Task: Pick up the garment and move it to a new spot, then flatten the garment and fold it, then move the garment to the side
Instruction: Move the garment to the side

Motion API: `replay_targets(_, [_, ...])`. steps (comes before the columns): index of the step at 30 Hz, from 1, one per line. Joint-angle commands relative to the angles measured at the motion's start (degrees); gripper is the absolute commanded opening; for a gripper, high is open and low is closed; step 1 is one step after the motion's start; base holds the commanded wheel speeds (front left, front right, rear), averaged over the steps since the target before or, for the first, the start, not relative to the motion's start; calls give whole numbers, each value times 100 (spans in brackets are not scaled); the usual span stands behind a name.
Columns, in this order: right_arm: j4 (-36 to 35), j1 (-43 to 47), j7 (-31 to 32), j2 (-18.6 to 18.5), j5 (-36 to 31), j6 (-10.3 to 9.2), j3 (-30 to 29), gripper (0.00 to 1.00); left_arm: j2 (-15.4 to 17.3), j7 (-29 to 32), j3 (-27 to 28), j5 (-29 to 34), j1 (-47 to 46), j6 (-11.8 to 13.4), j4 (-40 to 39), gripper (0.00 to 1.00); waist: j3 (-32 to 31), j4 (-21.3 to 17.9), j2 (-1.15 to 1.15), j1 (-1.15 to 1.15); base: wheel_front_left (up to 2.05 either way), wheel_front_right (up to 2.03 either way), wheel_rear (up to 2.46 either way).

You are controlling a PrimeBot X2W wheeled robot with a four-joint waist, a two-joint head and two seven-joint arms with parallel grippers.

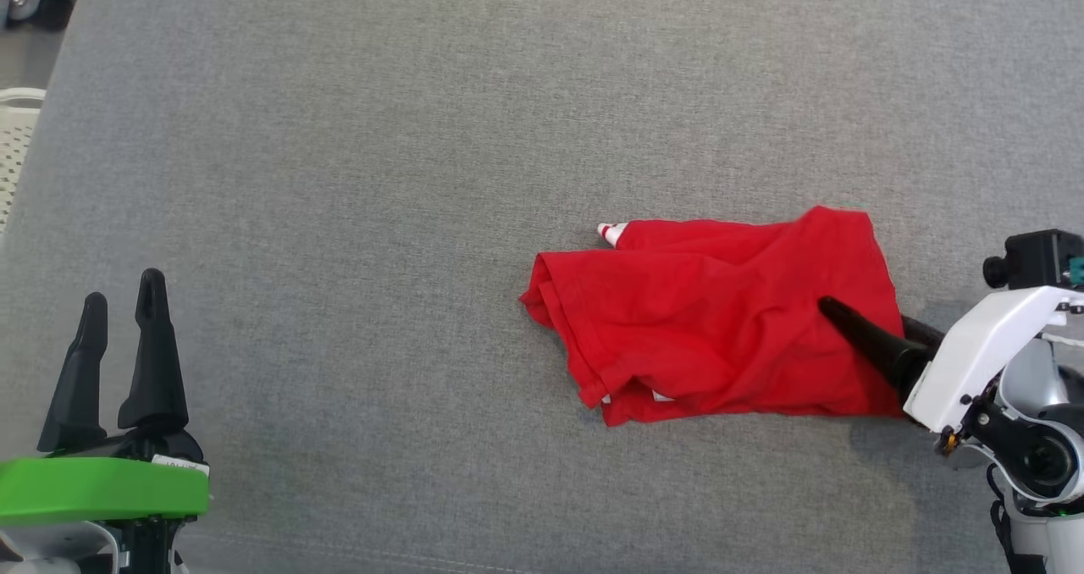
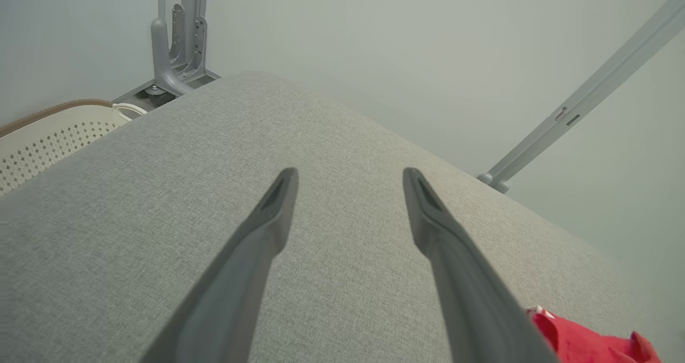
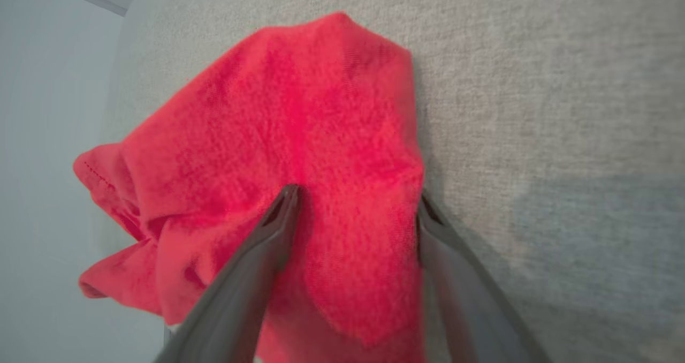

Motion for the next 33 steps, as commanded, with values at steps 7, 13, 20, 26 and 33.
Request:
replay_targets(7, [954,-287,292,324,-15,-3,-101,0,-119,-70,-32,-25,-69,-88,156,100,-130,77,0,0,0,0,0])
replay_targets(13, [628,-813,691,426,563,3,-123,0,-162,-70,-93,7,-97,-113,255,100,-284,70,0,0,0,0,0])
replay_targets(20, [-423,-1324,2181,-97,551,2,-938,0,-129,-99,-21,-7,70,-102,168,100,-256,-119,0,0,0,0,0])
replay_targets(26, [-658,-1768,3230,-1108,-301,2,-2009,0,-24,-85,85,18,41,-82,73,100,-22,-288,0,0,0,0,0])
replay_targets(33, [-279,-2146,3285,-1932,-824,2,-2308,0,44,-8,83,66,-165,-61,-27,100,285,-515,0,0,0,0,0])
